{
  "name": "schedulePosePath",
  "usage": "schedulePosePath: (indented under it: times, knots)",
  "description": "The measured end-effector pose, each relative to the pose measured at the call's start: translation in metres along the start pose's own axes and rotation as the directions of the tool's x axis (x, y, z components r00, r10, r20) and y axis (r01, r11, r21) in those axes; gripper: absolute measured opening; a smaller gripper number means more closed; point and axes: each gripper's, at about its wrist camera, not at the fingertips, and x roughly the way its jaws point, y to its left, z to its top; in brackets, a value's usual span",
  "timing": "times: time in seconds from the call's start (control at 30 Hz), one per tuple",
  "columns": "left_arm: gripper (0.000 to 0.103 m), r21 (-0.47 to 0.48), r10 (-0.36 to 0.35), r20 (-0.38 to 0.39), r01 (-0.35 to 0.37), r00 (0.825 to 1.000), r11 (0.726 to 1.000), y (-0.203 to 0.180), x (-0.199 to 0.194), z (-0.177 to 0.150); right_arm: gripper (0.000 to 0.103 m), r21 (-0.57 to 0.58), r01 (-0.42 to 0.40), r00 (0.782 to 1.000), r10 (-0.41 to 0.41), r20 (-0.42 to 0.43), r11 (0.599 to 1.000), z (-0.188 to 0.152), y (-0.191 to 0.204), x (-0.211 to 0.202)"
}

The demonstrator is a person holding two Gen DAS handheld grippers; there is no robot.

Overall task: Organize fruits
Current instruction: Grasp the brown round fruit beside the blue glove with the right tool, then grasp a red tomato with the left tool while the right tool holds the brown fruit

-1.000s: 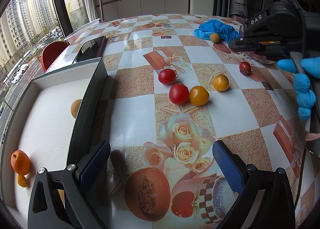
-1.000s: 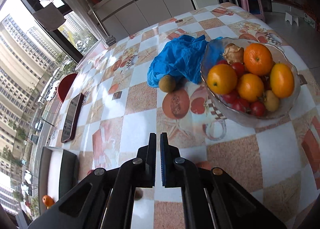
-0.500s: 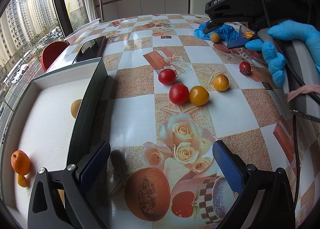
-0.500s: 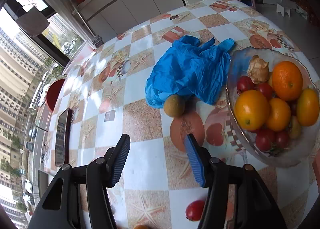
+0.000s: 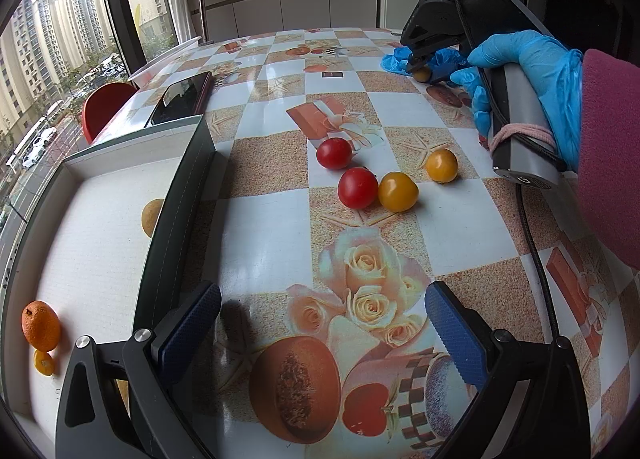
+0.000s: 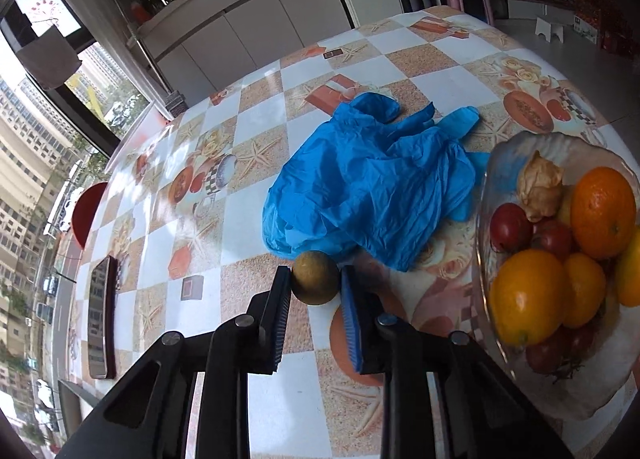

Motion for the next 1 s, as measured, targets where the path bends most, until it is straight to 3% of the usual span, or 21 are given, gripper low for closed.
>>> schedulePosePath:
  times: [0.17, 0.27, 0.37, 0.5, 0.7, 0.77, 0.87, 0.93, 1.0]
  knots:
    - [0.103, 0.0, 0.0, 0.0, 0.0, 1.0, 1.0, 0.0, 0.0, 0.0, 0.027, -0.031, -0.095, 0.994, 0.093, -0.051, 0.995, -0.024, -0.008, -0.032]
    - [0.103, 0.0, 0.0, 0.0, 0.0, 1.0, 1.0, 0.0, 0.0, 0.0, 0.027, -0.089, -0.105, 0.994, 0.101, -0.046, 0.991, -0.042, -0.015, -0.061]
    - [0.103, 0.0, 0.0, 0.0, 0.0, 1.0, 1.0, 0.0, 0.0, 0.0, 0.027, -0.157, -0.075, 0.997, 0.071, -0.032, 0.985, -0.069, -0.029, -0.091]
    - [0.103, 0.0, 0.0, 0.0, 0.0, 1.0, 1.0, 0.0, 0.001, -0.001, 0.027, -0.262, 0.029, 1.0, -0.029, 0.003, 0.965, -0.112, -0.051, -0.121]
    - [0.103, 0.0, 0.0, 0.0, 0.0, 1.0, 1.0, 0.0, 0.0, 0.0, 0.028, -0.314, 0.125, 0.992, -0.124, 0.024, 0.941, -0.164, -0.082, -0.137]
    - [0.103, 0.0, -0.001, 0.0, 0.001, 1.0, 1.0, 0.0, 0.0, 0.0, 0.029, -0.327, 0.154, 0.988, -0.146, 0.051, 0.932, -0.171, -0.086, -0.144]
    - [0.103, -0.008, 0.002, -0.021, -0.002, 1.0, 1.0, 0.0, 0.0, 0.0, 0.042, -0.309, 0.157, 0.987, -0.143, 0.068, 0.938, -0.173, -0.094, -0.148]
    - [0.103, -0.012, -0.016, -0.044, 0.015, 0.999, 1.0, -0.003, -0.003, 0.003, 0.042, -0.298, 0.16, 0.987, -0.142, 0.08, 0.941, -0.171, -0.096, -0.148]
    - [0.103, 0.004, -0.016, 0.003, 0.016, 1.0, 1.0, -0.011, -0.015, 0.012, 0.042, -0.292, 0.17, 0.985, -0.15, 0.088, 0.941, -0.168, -0.096, -0.144]
